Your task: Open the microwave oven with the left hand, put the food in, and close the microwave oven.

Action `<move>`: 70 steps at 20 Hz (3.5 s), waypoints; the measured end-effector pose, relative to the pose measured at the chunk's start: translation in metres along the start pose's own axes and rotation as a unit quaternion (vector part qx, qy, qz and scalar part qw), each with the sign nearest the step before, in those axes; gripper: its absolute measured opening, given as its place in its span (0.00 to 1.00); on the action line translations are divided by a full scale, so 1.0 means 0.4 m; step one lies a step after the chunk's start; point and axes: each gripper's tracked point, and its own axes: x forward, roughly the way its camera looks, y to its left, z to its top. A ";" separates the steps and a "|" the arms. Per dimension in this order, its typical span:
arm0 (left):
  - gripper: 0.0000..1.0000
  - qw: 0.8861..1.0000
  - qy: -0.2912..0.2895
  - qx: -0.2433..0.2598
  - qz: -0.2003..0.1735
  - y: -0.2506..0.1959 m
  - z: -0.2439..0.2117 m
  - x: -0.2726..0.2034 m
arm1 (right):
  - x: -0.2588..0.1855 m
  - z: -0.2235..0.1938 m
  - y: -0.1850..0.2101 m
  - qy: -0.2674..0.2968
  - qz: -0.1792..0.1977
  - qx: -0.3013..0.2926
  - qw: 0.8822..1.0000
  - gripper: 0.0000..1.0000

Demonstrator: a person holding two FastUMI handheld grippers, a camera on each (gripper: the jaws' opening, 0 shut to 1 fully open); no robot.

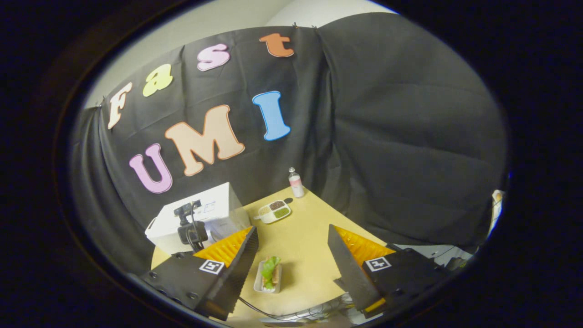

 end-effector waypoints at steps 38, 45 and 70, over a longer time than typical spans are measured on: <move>0.03 0.992 -0.115 -0.018 0.043 0.011 -0.006 -0.046 | -0.012 -0.087 -0.068 0.050 0.033 -0.036 0.998 0.96; 0.13 0.994 -0.104 0.018 0.040 0.046 -0.146 -0.170 | 0.052 -0.115 -0.009 0.082 0.110 -0.057 0.989 0.91; 1.00 0.965 -0.135 -0.129 0.185 0.316 -0.364 -0.477 | 0.156 -0.235 0.201 0.170 0.288 -0.156 0.929 0.91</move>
